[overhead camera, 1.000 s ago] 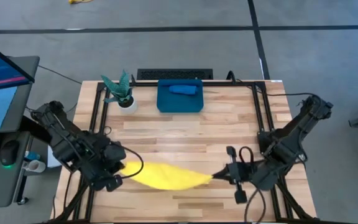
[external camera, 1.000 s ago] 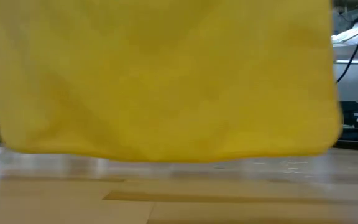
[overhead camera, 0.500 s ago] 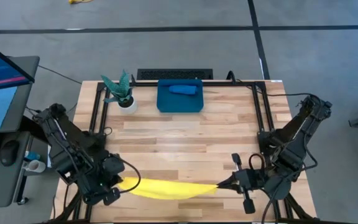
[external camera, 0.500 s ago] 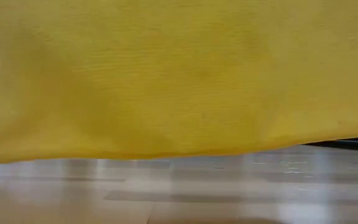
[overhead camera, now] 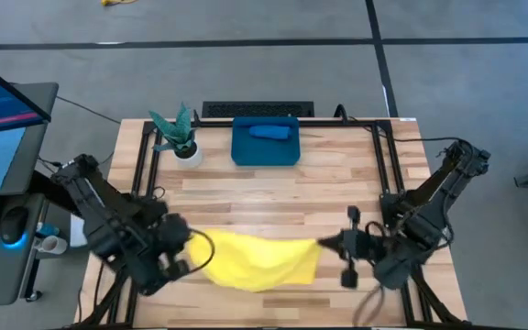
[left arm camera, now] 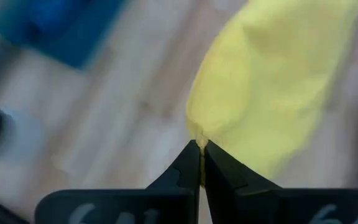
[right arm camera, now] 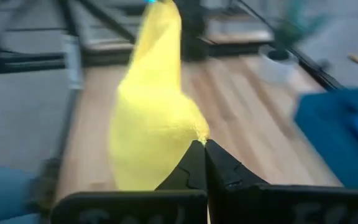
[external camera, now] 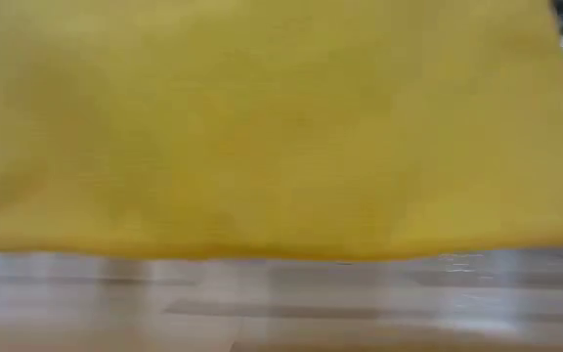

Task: Roll microfiber towels into tight, uniform cylinder then place into a basket
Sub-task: Fold the yellow microfiber towel

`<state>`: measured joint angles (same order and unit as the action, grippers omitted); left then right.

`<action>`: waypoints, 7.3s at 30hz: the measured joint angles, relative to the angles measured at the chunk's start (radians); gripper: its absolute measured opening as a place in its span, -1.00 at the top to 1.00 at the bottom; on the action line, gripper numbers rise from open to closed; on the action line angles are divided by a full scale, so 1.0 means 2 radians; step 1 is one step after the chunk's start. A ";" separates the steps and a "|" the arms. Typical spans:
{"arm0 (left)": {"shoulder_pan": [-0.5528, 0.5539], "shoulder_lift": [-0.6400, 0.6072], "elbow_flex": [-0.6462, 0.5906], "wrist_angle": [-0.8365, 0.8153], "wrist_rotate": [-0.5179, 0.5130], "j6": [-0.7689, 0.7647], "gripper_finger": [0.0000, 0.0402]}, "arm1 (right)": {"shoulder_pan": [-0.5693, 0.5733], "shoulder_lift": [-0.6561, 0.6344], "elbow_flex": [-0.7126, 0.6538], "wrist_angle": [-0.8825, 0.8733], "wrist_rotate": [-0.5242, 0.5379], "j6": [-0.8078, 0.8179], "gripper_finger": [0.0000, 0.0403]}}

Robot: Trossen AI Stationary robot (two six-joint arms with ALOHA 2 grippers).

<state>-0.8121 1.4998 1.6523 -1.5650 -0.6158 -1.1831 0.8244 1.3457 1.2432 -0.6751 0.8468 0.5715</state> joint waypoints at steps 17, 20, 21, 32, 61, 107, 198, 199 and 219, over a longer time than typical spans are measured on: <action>0.246 0.002 -0.285 0.129 -0.155 0.149 1.00 | -0.180 0.000 -0.145 -0.103 -0.027 0.156 0.98; 0.261 0.002 -0.312 0.212 -0.138 0.218 1.00 | -0.194 0.000 -0.161 -0.080 -0.031 0.112 0.98; 0.264 0.002 -0.318 0.231 -0.136 0.238 1.00 | -0.198 0.000 -0.164 -0.074 -0.032 0.095 0.98; 0.297 0.002 -0.383 0.312 -0.171 0.360 1.00 | -0.220 0.000 -0.213 -0.026 -0.039 0.028 0.98; 0.255 0.002 -0.395 0.344 0.027 0.526 1.00 | -0.162 0.000 -0.318 0.207 -0.155 -0.041 0.97; 0.240 -0.002 -0.357 0.270 0.208 0.455 0.31 | -0.157 0.105 -0.163 0.088 -0.201 -0.044 -0.06; 0.227 -0.077 -0.611 0.656 0.235 0.184 0.31 | -0.335 0.181 -0.206 0.156 -0.341 0.035 0.74; 0.227 -0.078 -0.611 0.659 0.248 0.168 0.31 | -0.335 0.181 -0.206 0.156 -0.341 0.038 0.74; 0.180 -0.110 -0.597 0.678 0.281 0.090 0.31 | -0.326 0.185 -0.182 0.111 -0.343 0.029 0.74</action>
<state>-0.4519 1.2800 0.4576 -0.2100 -0.0535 -1.0031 0.1715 1.7166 0.8785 -0.4533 0.1600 0.6303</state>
